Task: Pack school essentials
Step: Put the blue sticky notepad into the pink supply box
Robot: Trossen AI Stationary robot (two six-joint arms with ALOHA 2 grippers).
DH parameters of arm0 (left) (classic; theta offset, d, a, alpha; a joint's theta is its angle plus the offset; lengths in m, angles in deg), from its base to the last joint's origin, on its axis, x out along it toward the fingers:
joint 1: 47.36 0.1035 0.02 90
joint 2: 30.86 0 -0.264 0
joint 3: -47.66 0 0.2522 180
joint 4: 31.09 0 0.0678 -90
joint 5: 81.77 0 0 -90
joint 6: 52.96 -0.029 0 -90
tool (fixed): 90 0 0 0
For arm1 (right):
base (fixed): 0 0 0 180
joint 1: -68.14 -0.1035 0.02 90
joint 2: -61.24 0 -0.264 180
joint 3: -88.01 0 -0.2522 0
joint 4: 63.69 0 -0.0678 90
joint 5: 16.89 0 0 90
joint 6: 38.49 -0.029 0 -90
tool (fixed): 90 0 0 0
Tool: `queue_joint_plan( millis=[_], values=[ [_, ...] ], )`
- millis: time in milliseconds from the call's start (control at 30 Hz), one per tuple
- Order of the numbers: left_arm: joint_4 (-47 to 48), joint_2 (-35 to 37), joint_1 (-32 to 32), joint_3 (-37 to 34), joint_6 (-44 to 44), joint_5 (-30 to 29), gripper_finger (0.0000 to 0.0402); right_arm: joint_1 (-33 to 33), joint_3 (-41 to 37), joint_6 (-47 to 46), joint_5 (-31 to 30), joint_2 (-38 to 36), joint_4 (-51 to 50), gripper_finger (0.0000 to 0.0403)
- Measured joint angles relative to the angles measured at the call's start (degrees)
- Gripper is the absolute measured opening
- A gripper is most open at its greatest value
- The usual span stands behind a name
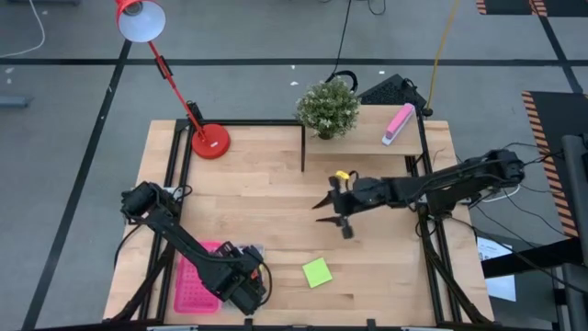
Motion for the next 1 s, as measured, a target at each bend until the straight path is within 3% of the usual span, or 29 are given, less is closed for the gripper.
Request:
queue_joint_plan(
  millis=[233,333,633,1000],
  values=[
    [-0.17,0.00,-1.03,-0.07,-4.56,-5.83,0.0326,-4.61,0.17,-9.88,-0.20,15.36,31.38,0.0117],
    [-0.15,0.00,-1.70,-0.07,-6.73,-7.35,0.0326,-5.00,2.50,-13.34,-0.39,21.05,37.90,0.0089],
    [0.07,0.00,-4.14,-0.07,-10.75,-4.53,0.0326,-5.78,17.19,-11.46,-0.04,33.30,29.16,0.0019],
    [6.24,0.00,-5.59,-0.13,-0.03,-5.25,0.0326,-6.75,24.38,-13.44,2.72,39.55,25.93,0.0000]
  ],
)
